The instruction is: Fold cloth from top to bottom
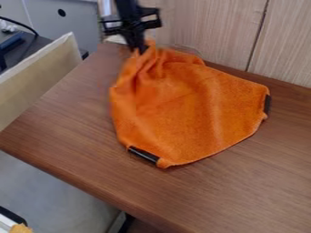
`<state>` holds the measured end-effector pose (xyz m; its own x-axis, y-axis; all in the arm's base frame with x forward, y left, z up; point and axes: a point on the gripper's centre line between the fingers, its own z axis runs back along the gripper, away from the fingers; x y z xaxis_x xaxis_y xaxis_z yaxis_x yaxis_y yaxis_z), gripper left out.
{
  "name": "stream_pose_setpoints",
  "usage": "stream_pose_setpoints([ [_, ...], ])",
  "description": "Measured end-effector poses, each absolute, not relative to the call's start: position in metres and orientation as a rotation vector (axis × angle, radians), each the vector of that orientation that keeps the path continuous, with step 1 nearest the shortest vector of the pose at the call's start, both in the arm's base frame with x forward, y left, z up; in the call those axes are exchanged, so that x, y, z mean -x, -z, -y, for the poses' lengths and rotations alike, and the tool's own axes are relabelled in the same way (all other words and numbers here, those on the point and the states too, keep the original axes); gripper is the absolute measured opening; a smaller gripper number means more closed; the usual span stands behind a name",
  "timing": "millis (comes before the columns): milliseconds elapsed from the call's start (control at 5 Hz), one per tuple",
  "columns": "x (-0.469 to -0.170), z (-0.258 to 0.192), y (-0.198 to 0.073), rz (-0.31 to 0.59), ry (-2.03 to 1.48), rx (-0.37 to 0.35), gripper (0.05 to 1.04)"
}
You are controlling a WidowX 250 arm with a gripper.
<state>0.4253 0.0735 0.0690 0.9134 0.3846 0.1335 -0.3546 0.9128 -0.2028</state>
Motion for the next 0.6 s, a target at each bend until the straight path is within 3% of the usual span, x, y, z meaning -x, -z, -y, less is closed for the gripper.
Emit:
stream_pose_setpoints([
  [400, -0.448, 0.016, -0.1, 0.21, -0.148, 0.255, 0.059],
  [600, -0.443, 0.047, -0.096, 0.194, -0.058, 0.27, 0.059],
])
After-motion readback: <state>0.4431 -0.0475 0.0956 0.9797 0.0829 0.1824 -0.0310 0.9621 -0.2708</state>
